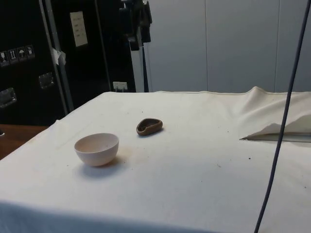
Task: Pour the coffee beans from the cup into the bowl.
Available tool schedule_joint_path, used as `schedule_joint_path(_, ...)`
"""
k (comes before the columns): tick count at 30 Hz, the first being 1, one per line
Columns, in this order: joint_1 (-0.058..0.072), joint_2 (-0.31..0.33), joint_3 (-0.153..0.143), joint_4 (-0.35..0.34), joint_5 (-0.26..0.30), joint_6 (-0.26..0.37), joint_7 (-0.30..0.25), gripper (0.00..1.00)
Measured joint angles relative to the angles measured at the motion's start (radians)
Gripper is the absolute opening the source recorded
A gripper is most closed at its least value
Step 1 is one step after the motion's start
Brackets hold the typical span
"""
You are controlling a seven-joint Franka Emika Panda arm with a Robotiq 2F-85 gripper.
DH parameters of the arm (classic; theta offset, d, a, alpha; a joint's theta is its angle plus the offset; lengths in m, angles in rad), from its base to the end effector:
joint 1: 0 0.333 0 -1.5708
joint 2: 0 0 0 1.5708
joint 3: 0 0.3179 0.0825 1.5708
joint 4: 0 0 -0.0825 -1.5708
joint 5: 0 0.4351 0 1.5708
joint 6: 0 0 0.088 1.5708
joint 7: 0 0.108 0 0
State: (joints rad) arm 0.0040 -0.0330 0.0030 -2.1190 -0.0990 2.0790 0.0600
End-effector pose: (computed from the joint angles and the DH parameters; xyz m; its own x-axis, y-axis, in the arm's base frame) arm 0.5786 -0.0010 0.4025 1.0000 -0.0047 -0.0039 -0.0043 -0.9962 0.0865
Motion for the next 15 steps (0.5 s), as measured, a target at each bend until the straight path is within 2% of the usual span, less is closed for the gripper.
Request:
schedule_joint_path(5, 0.000, 0.003, -0.010, -0.027, -0.001, 0.040, 0.004, 1.00)
schedule_joint_path(7, 0.000, 0.011, -0.017, -0.045, -0.001, 0.074, 0.015, 1.00)
schedule_joint_path(15, 0.000, 0.048, -0.024, -0.067, -0.001, 0.140, 0.064, 1.00)
